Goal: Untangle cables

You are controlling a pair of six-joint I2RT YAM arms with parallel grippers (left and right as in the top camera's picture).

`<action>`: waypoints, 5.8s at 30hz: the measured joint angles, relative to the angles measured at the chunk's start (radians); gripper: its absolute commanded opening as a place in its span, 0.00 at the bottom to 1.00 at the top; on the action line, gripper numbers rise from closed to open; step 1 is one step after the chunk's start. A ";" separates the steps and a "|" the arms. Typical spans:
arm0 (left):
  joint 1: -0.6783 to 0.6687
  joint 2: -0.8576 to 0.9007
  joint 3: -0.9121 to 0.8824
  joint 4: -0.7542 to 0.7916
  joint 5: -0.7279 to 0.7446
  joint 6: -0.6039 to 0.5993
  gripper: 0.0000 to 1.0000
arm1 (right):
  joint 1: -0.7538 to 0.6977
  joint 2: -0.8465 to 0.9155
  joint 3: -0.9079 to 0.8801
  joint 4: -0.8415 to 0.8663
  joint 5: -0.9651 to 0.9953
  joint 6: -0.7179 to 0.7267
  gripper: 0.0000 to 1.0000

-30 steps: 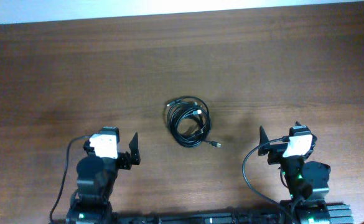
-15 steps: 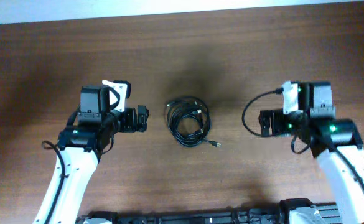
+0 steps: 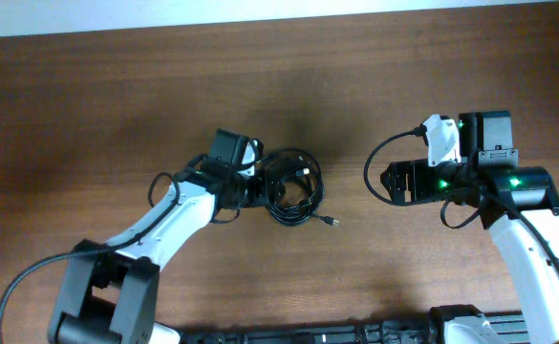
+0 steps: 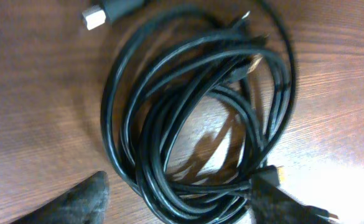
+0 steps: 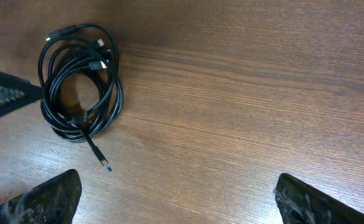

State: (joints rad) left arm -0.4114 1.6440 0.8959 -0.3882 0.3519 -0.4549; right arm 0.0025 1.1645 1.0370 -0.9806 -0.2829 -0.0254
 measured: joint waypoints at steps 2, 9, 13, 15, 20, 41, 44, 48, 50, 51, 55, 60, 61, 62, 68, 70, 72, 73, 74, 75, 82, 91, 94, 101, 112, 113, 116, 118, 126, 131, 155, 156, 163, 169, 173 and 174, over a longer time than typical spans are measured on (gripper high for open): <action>-0.029 0.021 0.000 -0.008 -0.004 -0.063 0.56 | 0.000 0.000 0.000 0.000 0.000 0.000 0.98; -0.140 0.021 0.000 -0.038 -0.196 -0.192 0.52 | 0.000 0.000 0.000 0.000 0.000 0.000 0.98; -0.172 0.035 0.000 -0.030 -0.276 -0.243 0.08 | 0.000 0.000 0.000 0.000 0.000 0.000 0.98; -0.172 0.035 0.000 -0.024 -0.290 -0.251 0.20 | 0.000 0.000 0.000 0.000 0.000 0.001 0.99; -0.172 0.035 0.000 -0.018 -0.310 -0.249 0.33 | 0.000 0.000 0.000 0.000 0.000 0.000 0.99; -0.170 -0.176 0.058 0.136 0.028 -0.083 0.00 | 0.000 0.127 0.003 0.043 -0.180 0.004 0.77; -0.170 -0.176 0.058 0.142 0.055 -0.083 0.00 | 0.000 0.273 0.005 0.077 -0.275 0.007 0.38; -0.170 -0.176 0.058 0.166 0.097 -0.083 0.00 | 0.000 0.406 0.006 0.147 -0.299 0.012 0.04; -0.170 -0.176 0.058 0.161 0.098 -0.078 0.00 | 0.000 0.417 0.006 0.148 -0.303 0.027 0.04; -0.165 -0.176 0.060 0.140 0.097 -0.068 0.00 | 0.000 0.417 0.006 0.147 -0.302 0.037 0.04; -0.066 -0.176 0.064 0.025 0.087 -0.042 0.00 | 0.019 0.417 0.008 0.105 -0.251 0.142 0.04; 0.046 -0.176 0.064 0.010 0.143 -0.038 0.00 | 0.034 0.417 0.021 0.104 -0.284 0.176 0.04; 0.056 -0.176 0.064 0.010 0.151 -0.038 0.00 | 0.036 0.417 0.022 0.088 -0.249 0.215 0.04; 0.074 -0.176 0.064 0.008 0.171 -0.038 0.00 | 0.039 0.417 0.025 0.066 -0.219 0.259 0.04; 0.266 -0.176 0.066 -0.152 0.024 -0.019 0.58 | 0.002 0.420 0.025 -0.008 0.100 0.351 0.04; 0.285 -0.176 0.066 -0.157 -0.056 -0.010 0.68 | -0.005 0.421 0.025 -0.007 0.183 0.350 0.04; 0.284 -0.177 0.066 -0.158 -0.073 -0.009 0.79 | -0.005 0.421 0.025 -0.007 0.208 0.350 0.04; 0.284 -0.177 0.066 -0.158 -0.074 -0.009 0.80 | -0.005 0.421 0.025 -0.007 0.212 0.351 0.04; 0.283 -0.177 0.066 -0.158 -0.076 -0.006 0.78 | -0.005 0.421 0.025 -0.007 0.215 0.351 0.04; 0.283 -0.177 0.066 -0.159 -0.077 -0.008 0.76 | -0.005 0.421 0.025 -0.007 0.215 0.351 0.04; 0.101 -0.110 0.072 -0.047 -0.084 0.196 0.73 | -0.005 0.422 0.024 -0.010 0.211 0.351 0.10; -0.054 0.172 0.086 0.071 -0.086 0.084 0.00 | -0.005 0.423 0.024 -0.011 0.211 0.349 0.10; -0.052 0.175 0.092 0.082 -0.071 0.078 0.00 | -0.005 0.423 0.024 -0.015 0.210 0.349 0.10; 0.060 -0.148 0.151 0.101 0.322 0.076 0.00 | -0.006 0.423 0.016 0.225 -0.461 0.083 0.34; 0.059 -0.152 0.151 0.315 0.767 0.033 0.00 | -0.006 0.423 0.015 0.376 -0.608 0.070 0.11; 0.059 -0.152 0.151 0.360 0.803 0.008 0.00 | -0.006 0.424 0.014 0.370 -0.548 0.090 0.04; 0.060 -0.152 0.151 0.347 0.799 -0.003 0.00 | -0.002 0.424 0.020 0.259 -0.311 0.180 0.04; 0.079 -0.152 0.162 0.177 0.676 0.039 0.00 | 0.001 0.425 0.019 0.130 -0.055 0.282 0.04; 0.145 -0.152 0.169 -0.275 -0.073 0.096 0.00 | 0.029 0.425 0.019 0.049 0.163 0.418 0.04; 0.202 -0.152 0.169 -0.357 -0.422 0.002 0.00 | 0.032 0.425 0.019 0.034 0.154 0.444 0.04; 0.299 -0.152 0.168 -0.257 0.193 0.502 0.00 | 0.003 0.425 0.019 0.043 0.162 0.381 0.40; 0.299 -0.152 0.168 -0.254 0.280 0.549 0.00 | 0.003 0.425 0.019 0.066 0.138 0.378 0.45; 0.276 -0.152 0.168 -0.244 0.637 0.675 0.00 | 0.155 0.425 0.010 0.469 -0.374 0.250 0.64; 0.175 -0.152 0.168 -0.243 0.662 0.676 0.00 | 0.241 0.461 0.011 0.548 -0.163 0.713 0.64; 0.175 -0.152 0.168 -0.243 0.661 0.676 0.00 | 0.288 0.499 0.011 0.522 -0.147 0.911 0.63; 0.175 -0.152 0.168 -0.243 0.648 0.676 0.00 | 0.288 0.500 0.012 0.486 -0.146 0.920 0.63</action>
State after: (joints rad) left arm -0.2363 1.4921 1.0641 -0.6312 1.0000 0.2211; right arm 0.2901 1.6642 1.0492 -0.4942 -0.4290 0.8948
